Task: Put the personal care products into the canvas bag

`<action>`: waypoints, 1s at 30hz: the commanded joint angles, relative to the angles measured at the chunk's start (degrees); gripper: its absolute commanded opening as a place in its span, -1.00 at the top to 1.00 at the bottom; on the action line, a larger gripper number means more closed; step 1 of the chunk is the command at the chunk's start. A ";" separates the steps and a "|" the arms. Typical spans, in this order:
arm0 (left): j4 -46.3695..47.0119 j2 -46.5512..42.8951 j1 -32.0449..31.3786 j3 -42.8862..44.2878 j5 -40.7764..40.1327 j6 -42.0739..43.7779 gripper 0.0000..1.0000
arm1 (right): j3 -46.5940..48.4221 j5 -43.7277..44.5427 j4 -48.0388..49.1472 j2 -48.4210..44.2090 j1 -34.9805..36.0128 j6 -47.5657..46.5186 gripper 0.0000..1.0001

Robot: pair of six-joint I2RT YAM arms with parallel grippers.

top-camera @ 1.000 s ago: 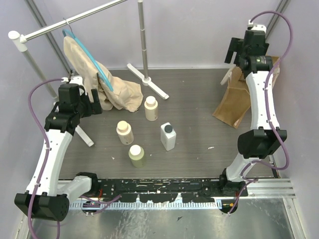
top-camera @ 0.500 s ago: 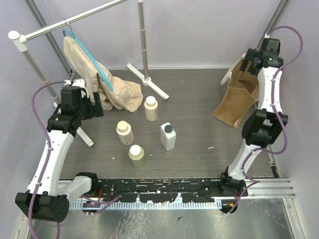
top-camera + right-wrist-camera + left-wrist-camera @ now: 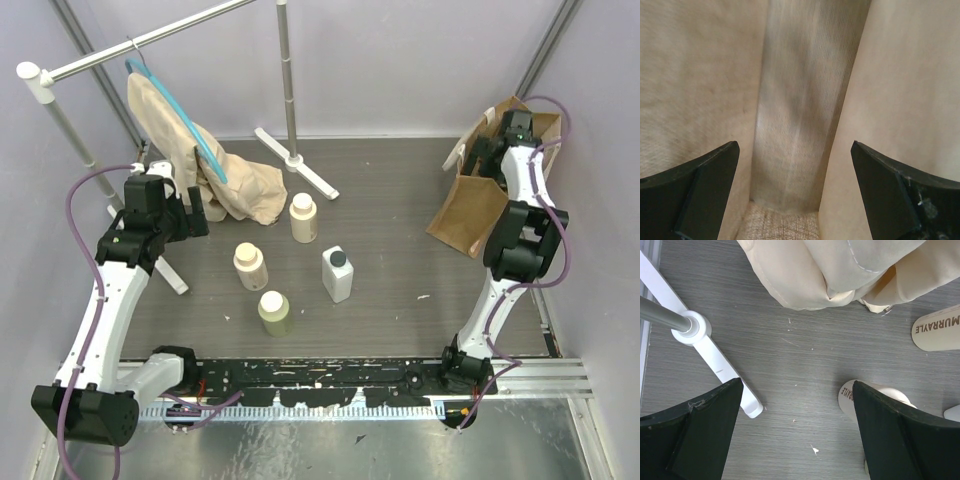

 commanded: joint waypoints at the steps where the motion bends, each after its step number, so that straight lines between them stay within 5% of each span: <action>1: 0.94 -1.11 0.07 -0.68 0.71 0.48 -0.96 | -7.29 0.73 2.51 -5.40 1.83 0.58 -1.00; 13: 0.87 -2.09 0.11 -1.82 2.15 1.20 -0.96 | -23.66 2.23 3.24 -14.02 12.21 1.73 -1.00; 30: -0.14 -3.52 0.11 -2.36 2.47 1.99 -0.96 | -40.53 5.42 -0.29 -25.59 40.91 11.35 -1.00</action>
